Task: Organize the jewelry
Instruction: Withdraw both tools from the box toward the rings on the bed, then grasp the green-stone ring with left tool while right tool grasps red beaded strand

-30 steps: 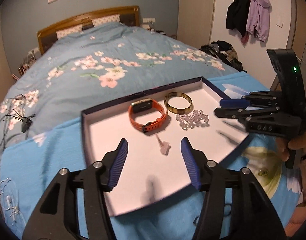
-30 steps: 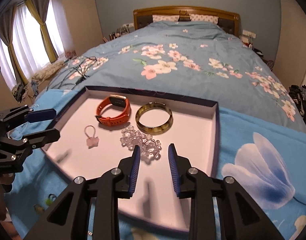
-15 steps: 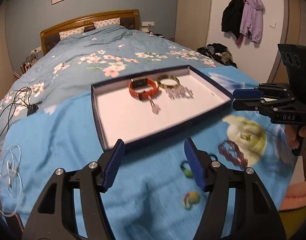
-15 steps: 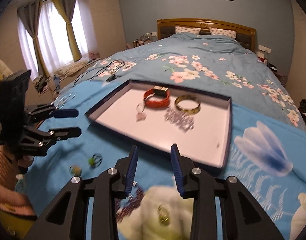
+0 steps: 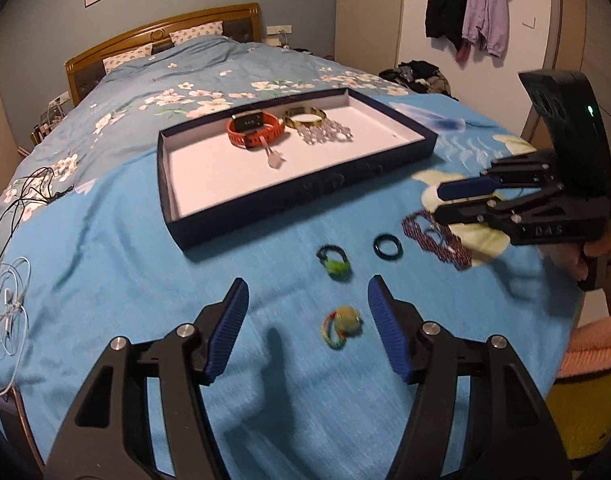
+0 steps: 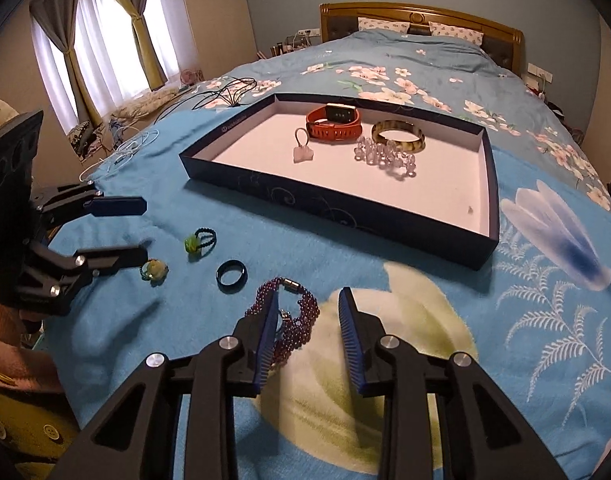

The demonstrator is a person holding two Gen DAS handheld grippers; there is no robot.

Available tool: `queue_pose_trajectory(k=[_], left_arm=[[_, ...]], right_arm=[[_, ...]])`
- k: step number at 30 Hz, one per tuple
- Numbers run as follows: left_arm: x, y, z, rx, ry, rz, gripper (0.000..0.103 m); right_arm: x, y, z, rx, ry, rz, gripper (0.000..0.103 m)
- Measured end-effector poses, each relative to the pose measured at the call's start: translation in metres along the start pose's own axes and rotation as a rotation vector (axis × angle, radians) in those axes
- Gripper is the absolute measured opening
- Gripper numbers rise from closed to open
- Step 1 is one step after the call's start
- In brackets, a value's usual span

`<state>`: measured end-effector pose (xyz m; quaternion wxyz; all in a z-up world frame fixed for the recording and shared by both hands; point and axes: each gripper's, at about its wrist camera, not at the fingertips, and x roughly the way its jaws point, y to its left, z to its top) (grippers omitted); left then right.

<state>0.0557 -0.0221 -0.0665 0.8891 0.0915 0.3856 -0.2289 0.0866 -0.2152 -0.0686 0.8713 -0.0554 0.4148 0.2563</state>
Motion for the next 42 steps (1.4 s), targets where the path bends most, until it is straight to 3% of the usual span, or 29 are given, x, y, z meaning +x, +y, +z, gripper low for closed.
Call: queue_pose_trajectory(k=[3,10,12,20,26,34,42], left_arm=[[0.002,-0.001,-0.002,-0.005,0.008,-0.004,0.061],[0.002,-0.003,-0.007,-0.003,0.017,-0.016,0.061],[0.003,-0.002,-0.009,-0.006,0.021,-0.022,0.061],[0.007,-0.003,-0.013,-0.010,0.040,-0.034,0.058],[0.012,-0.005,-0.013,-0.012,0.057,-0.051,0.047],[0.014,-0.004,-0.013,-0.018,0.059,-0.060,0.044],[0.014,-0.003,-0.013,-0.022,0.060,-0.073,0.025]], right_arm=[[0.005,-0.001,0.000,0.007,0.019,0.000,0.019],[0.006,-0.002,-0.002,0.012,0.023,-0.004,0.017],[0.006,-0.002,-0.001,0.018,0.025,-0.002,0.007],[0.006,-0.001,-0.002,0.022,0.026,-0.010,0.006],[-0.008,0.001,0.001,0.028,-0.016,0.007,0.006],[-0.028,0.010,0.005,0.020,-0.065,0.036,0.006],[-0.040,0.018,0.012,0.007,-0.106,0.048,0.006]])
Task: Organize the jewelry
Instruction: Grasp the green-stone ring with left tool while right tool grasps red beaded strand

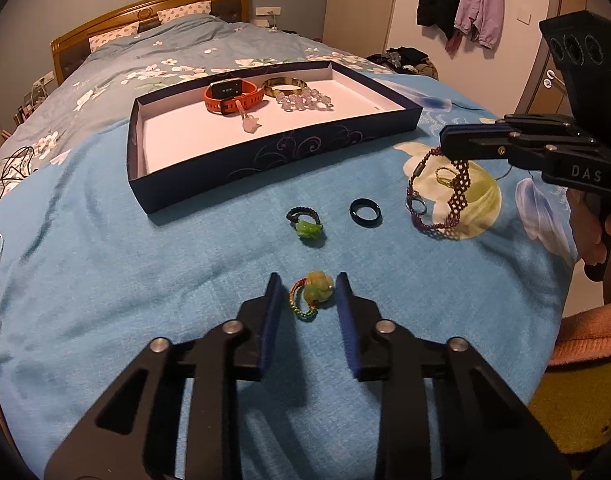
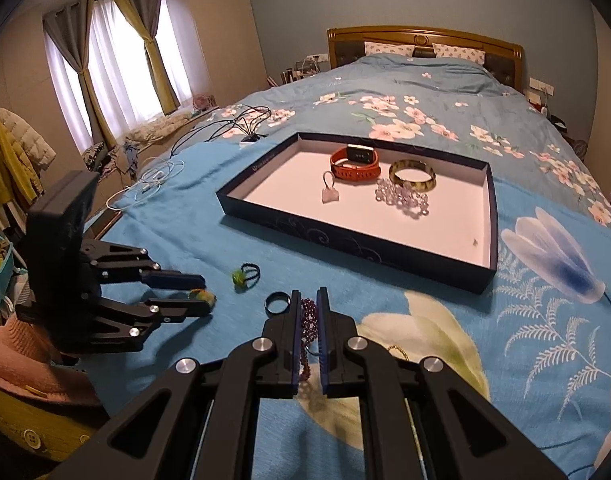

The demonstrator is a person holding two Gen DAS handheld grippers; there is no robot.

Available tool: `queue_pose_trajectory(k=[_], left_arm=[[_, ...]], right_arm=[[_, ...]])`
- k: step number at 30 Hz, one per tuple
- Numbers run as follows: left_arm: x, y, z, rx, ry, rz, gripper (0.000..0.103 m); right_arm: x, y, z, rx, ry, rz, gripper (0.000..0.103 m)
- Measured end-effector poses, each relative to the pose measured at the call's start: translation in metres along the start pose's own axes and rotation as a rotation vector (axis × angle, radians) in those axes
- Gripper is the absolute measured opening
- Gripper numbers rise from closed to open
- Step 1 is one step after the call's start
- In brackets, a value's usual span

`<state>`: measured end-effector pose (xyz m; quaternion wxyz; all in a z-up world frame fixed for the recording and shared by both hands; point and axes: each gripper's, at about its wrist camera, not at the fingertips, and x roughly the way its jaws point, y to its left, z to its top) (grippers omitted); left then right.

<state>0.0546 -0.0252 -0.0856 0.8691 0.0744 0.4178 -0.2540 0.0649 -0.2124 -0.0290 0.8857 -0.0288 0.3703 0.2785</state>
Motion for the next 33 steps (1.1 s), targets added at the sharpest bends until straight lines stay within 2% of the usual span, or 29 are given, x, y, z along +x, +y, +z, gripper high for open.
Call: queue_pose_trajectory(k=[2,9,10,13,22,29,33], left_arm=[[0.001,-0.002,0.000,0.005,-0.001,-0.003,0.017],[0.001,-0.005,0.001,0.012,-0.006,-0.023,0.016],[0.001,-0.005,0.001,0.011,-0.006,-0.023,0.016],[0.001,-0.006,0.000,0.012,-0.006,-0.021,0.016],[0.001,-0.005,0.000,0.009,-0.006,-0.025,0.016],[0.001,-0.005,-0.001,0.011,-0.008,-0.023,0.016],[0.000,-0.003,0.000,0.002,-0.012,-0.019,0.016]], right_arm=[[-0.001,0.001,0.001,-0.001,-0.005,0.002,0.000],[0.000,0.002,0.004,-0.005,-0.010,0.001,0.000],[0.001,0.001,0.003,-0.003,-0.002,0.000,0.001],[0.012,-0.007,-0.001,0.018,0.039,-0.029,0.011],[0.048,-0.022,-0.014,0.040,0.136,-0.092,0.012],[0.051,-0.016,-0.013,0.003,0.136,-0.093,0.008],[0.038,-0.017,-0.011,0.030,0.091,-0.054,0.008]])
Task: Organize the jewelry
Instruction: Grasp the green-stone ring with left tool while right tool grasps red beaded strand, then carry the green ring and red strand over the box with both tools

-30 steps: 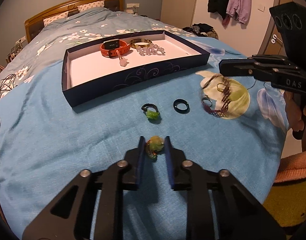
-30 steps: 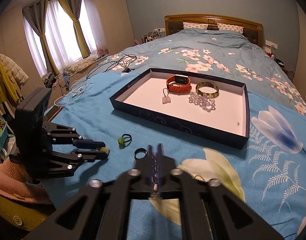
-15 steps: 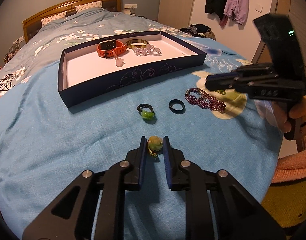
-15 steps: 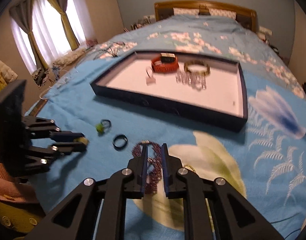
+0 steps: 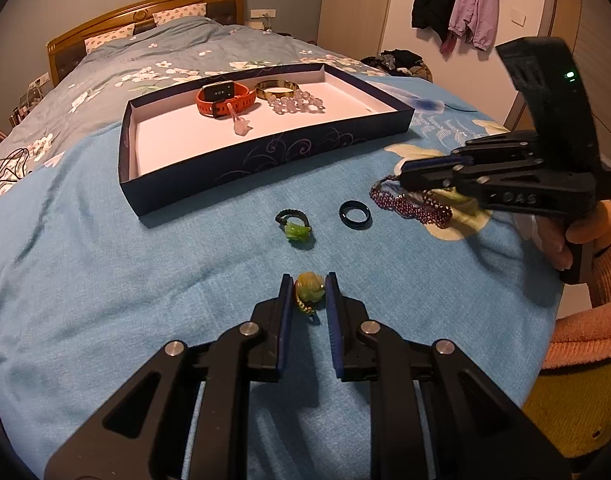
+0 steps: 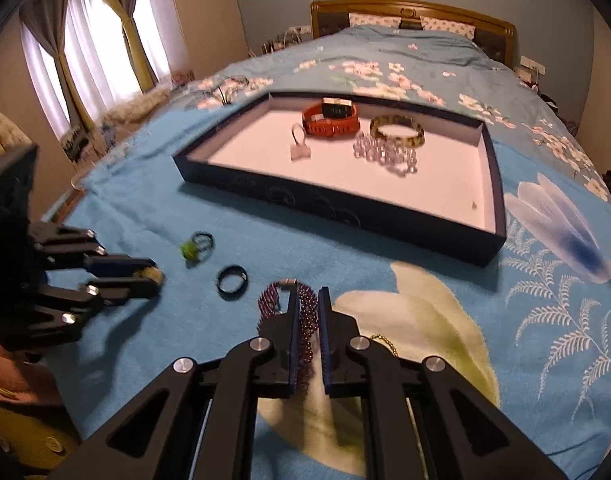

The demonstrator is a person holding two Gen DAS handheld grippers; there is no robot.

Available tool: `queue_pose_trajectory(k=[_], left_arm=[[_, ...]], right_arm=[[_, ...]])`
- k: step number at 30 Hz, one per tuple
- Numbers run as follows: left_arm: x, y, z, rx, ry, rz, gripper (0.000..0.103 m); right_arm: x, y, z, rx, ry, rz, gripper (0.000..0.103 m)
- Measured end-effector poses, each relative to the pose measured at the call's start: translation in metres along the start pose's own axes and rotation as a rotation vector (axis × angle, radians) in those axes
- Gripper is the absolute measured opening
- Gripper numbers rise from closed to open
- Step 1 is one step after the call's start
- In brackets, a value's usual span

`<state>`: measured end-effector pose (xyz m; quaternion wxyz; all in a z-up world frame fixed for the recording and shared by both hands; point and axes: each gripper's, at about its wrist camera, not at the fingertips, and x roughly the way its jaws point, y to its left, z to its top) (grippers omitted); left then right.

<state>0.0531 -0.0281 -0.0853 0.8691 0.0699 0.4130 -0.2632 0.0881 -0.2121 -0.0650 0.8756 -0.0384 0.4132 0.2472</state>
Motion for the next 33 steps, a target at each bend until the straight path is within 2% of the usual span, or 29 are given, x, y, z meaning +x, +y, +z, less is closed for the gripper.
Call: queue_pose_trajectory(k=[3,15,33], left_arm=[[-0.002,0.000,0.001,0.000,-0.007,0.004,0.016],[-0.017,-0.001,0.012,0.003,-0.066,0.009,0.016],[-0.027,0.017,0.059,-0.004,-0.166,0.066,0.016]], right_arm=[[-0.015,0.001,0.003,0.013,-0.042,0.033,0.008],[-0.047,0.012,0.017,-0.008,-0.138,0.048,0.008],[-0.055,0.007,0.058,-0.040,-0.230,0.027,0.008]])
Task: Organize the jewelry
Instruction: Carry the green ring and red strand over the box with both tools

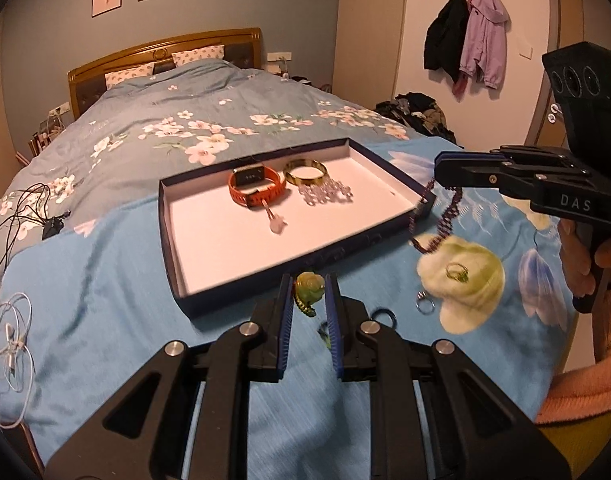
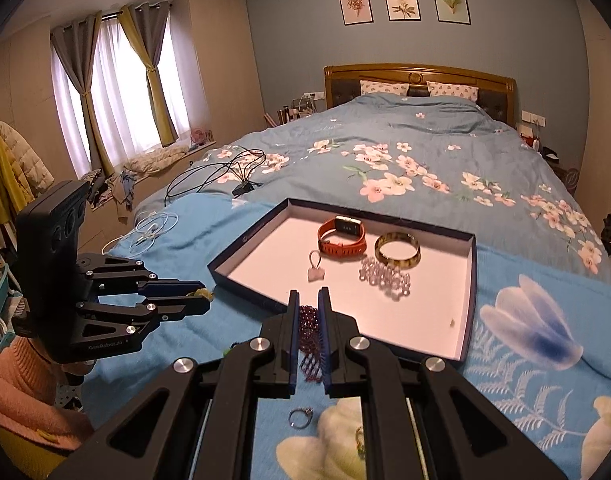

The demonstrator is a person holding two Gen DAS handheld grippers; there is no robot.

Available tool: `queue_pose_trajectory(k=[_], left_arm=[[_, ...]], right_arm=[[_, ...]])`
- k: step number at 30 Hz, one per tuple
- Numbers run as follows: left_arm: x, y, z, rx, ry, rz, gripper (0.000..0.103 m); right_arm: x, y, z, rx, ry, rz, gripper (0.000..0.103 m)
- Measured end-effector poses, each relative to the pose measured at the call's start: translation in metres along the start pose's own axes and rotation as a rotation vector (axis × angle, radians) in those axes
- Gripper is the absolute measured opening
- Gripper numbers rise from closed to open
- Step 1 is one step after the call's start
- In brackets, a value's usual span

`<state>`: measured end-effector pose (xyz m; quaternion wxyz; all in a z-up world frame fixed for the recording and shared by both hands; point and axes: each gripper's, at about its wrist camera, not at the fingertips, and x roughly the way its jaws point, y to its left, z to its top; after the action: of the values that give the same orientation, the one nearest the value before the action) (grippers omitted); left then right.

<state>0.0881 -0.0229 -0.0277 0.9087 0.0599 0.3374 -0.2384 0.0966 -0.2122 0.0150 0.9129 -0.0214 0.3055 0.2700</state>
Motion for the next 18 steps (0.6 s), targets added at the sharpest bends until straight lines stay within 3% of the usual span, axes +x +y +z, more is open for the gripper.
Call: queue_pose_trajectory(k=[18], left_arm=[[0.020,0.013,0.028,-0.008,-0.011,0.024,0.016]], right_arm=[[0.022,-0.021,0.026,0.029,-0.022,-0.021,0.008]])
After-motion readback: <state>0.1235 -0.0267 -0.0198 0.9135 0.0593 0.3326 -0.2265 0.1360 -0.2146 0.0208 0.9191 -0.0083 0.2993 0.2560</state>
